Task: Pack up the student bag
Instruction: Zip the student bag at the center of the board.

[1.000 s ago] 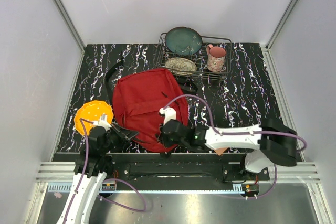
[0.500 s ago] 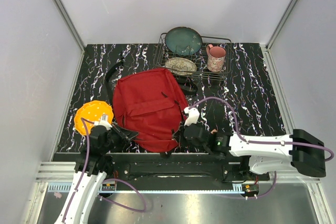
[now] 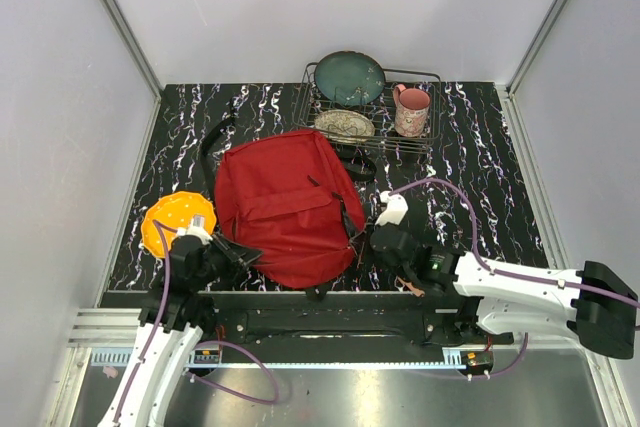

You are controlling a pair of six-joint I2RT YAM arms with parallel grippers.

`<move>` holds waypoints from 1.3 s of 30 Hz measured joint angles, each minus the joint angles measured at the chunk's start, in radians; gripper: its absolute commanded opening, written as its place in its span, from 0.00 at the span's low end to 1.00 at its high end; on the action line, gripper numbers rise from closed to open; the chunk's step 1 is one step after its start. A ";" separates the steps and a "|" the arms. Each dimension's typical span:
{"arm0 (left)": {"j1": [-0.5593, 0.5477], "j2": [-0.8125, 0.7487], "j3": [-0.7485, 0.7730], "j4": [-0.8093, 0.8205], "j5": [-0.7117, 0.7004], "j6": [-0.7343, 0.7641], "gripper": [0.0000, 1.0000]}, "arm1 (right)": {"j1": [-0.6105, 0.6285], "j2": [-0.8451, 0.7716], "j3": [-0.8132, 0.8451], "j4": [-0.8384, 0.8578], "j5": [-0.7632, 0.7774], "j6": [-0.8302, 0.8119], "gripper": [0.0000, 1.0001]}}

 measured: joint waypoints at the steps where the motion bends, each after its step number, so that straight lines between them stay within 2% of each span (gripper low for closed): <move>1: 0.000 0.008 0.009 -0.006 -0.002 0.009 0.49 | -0.008 0.001 0.000 0.000 -0.002 0.000 0.00; 4: 0.000 0.046 0.054 -0.019 -0.016 0.058 0.86 | -0.020 0.008 0.000 0.000 -0.002 -0.009 0.00; 8: 0.000 0.117 0.170 -0.040 -0.037 0.143 0.99 | -0.028 0.023 0.000 0.010 -0.016 -0.027 0.00; 11: 0.000 0.195 0.312 -0.089 -0.057 0.228 0.99 | -0.030 0.028 0.000 0.014 -0.033 -0.037 0.00; 15: -0.006 0.323 0.479 -0.062 -0.032 0.349 0.99 | -0.031 0.027 0.000 0.018 -0.055 -0.046 0.00; 18: -0.087 0.425 0.538 -0.040 -0.042 0.433 0.99 | -0.031 0.027 0.000 0.019 -0.055 -0.053 0.00; 23: -0.431 0.645 0.638 -0.057 -0.153 0.534 0.99 | -0.031 0.024 0.000 0.013 -0.051 -0.055 0.00; 27: -0.743 0.894 0.787 -0.063 -0.294 0.620 0.99 | -0.031 0.019 0.000 0.000 -0.050 -0.053 0.00; 29: -0.827 0.997 0.829 -0.042 -0.332 0.663 0.99 | -0.031 0.015 0.000 -0.004 -0.048 -0.050 0.00; 33: -0.873 1.096 0.828 -0.013 -0.378 0.727 0.99 | -0.031 -0.001 0.000 -0.018 -0.047 -0.047 0.00; 39: -0.880 1.102 0.799 0.088 -0.398 0.790 0.99 | -0.031 -0.026 0.000 -0.034 -0.045 -0.045 0.00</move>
